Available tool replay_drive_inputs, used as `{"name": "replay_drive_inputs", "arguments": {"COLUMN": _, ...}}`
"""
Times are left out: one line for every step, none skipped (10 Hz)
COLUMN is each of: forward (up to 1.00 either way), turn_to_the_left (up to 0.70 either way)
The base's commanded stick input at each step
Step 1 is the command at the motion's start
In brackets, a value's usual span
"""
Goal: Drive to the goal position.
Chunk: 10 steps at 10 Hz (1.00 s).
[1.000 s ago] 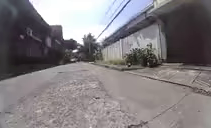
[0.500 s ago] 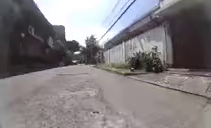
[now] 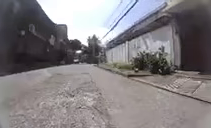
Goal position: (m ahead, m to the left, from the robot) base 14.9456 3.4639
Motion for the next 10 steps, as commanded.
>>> {"name": "replay_drive_inputs", "arguments": {"forward": 0.70, "turn_to_the_left": 0.17}}
{"name": "replay_drive_inputs", "arguments": {"forward": 0.70, "turn_to_the_left": 0.12}}
{"name": "replay_drive_inputs", "arguments": {"forward": 0.70, "turn_to_the_left": 0.04}}
{"name": "replay_drive_inputs", "arguments": {"forward": 0.70, "turn_to_the_left": 0.03}}
{"name": "replay_drive_inputs", "arguments": {"forward": 0.70, "turn_to_the_left": 0.18}}
{"name": "replay_drive_inputs", "arguments": {"forward": 0.70, "turn_to_the_left": 0.15}}
{"name": "replay_drive_inputs", "arguments": {"forward": 0.70, "turn_to_the_left": 0.05}}
{"name": "replay_drive_inputs", "arguments": {"forward": 0.70, "turn_to_the_left": 0.03}}
{"name": "replay_drive_inputs", "arguments": {"forward": 0.70, "turn_to_the_left": 0.02}}
{"name": "replay_drive_inputs", "arguments": {"forward": 0.70, "turn_to_the_left": 0.02}}
